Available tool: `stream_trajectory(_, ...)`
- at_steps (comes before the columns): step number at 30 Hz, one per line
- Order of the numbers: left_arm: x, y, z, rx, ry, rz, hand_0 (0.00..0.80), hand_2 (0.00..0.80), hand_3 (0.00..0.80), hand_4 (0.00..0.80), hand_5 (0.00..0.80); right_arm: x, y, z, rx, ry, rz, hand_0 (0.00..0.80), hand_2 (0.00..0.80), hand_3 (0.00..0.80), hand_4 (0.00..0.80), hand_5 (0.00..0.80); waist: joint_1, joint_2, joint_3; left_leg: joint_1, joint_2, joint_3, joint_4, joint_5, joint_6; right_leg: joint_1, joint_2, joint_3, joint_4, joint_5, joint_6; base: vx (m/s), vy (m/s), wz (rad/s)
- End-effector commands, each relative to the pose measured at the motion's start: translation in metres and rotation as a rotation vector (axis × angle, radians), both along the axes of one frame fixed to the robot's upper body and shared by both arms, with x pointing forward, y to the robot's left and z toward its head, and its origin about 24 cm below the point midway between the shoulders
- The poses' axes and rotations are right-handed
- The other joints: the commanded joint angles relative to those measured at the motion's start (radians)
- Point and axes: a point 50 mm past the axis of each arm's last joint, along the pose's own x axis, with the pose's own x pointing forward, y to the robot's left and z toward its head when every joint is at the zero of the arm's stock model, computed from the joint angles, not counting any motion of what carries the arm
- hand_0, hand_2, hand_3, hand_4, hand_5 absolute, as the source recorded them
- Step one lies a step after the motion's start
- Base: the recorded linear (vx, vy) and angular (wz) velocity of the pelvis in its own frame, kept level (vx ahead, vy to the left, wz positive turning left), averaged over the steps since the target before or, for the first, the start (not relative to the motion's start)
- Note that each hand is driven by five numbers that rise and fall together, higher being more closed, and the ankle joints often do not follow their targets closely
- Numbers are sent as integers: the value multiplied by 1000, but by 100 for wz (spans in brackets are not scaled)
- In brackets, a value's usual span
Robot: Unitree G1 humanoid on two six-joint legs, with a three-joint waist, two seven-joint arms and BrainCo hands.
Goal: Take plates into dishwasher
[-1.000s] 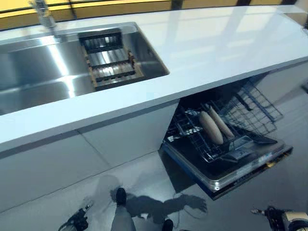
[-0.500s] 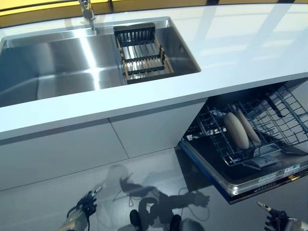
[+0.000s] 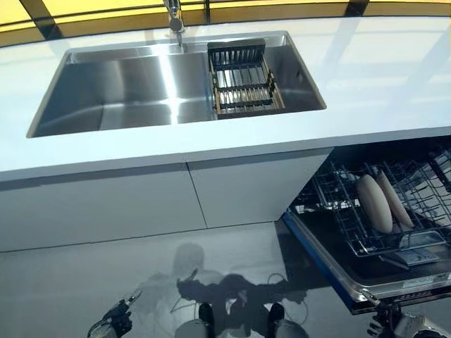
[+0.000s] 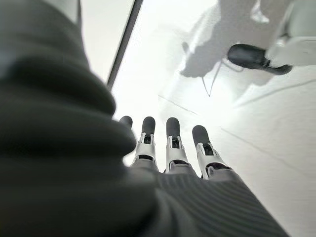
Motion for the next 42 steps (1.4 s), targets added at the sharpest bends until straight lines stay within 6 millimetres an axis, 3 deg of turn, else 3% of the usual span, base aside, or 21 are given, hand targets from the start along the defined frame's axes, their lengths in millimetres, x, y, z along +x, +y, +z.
stream_trajectory(1,18,-3,7,1,-76,-33,0,0,0,0,0,-7,-10,4,-17,6,-56,0,0,0,0,0,-13,-12,15,-30,-39,-38,85,-86,103,90,-19,-2,-57,18,-31,-76,-167,-18)
stream_trajectory(4,30,-7,12,5,-105,-82,0,0,0,0,0,-16,-8,0,29,24,-68,0,0,0,0,0,-14,-17,26,-19,-38,-29,46,-62,97,97,-19,-11,-69,27,-19,-87,-132,-12)
stream_trajectory(12,28,6,17,58,-90,-100,0,0,0,0,0,-41,-6,-8,86,116,-82,0,0,0,0,0,-24,-25,22,16,-37,-27,-26,-29,82,116,-9,-8,-110,39,8,-57,-61,0)
stream_trajectory(17,28,14,21,68,-94,-110,0,0,0,0,0,-43,-12,-6,72,62,-137,0,0,0,0,0,-37,-33,25,34,-26,-6,-57,-20,76,105,12,0,-120,37,16,-65,-73,-2)
stream_trajectory(22,31,9,21,39,-109,-93,0,0,0,0,0,-18,-11,1,57,-84,-189,0,0,0,0,0,-52,-27,41,30,-19,20,-64,-17,69,75,36,2,-107,20,8,-63,-93,-14)
stream_trajectory(28,38,-1,19,-5,-143,-81,0,0,0,0,0,17,-13,17,29,-218,-230,0,0,0,0,0,-59,11,88,-22,-10,47,-22,-11,51,15,38,-18,-42,-20,-22,-88,-103,-22)
stream_trajectory(34,46,-11,20,-47,-197,-50,0,0,0,0,0,57,-22,47,66,-424,-366,0,0,0,0,0,-75,67,161,-146,9,27,145,-33,36,-124,17,-25,171,-109,-75,-125,-85,-6)
stream_trajectory(42,35,-24,11,-96,-199,12,0,0,0,0,0,92,-37,92,227,-810,-625,0,0,0,0,0,-84,133,185,-234,2,13,295,-83,57,-272,-39,-8,449,-223,-115,-43,-17,7)
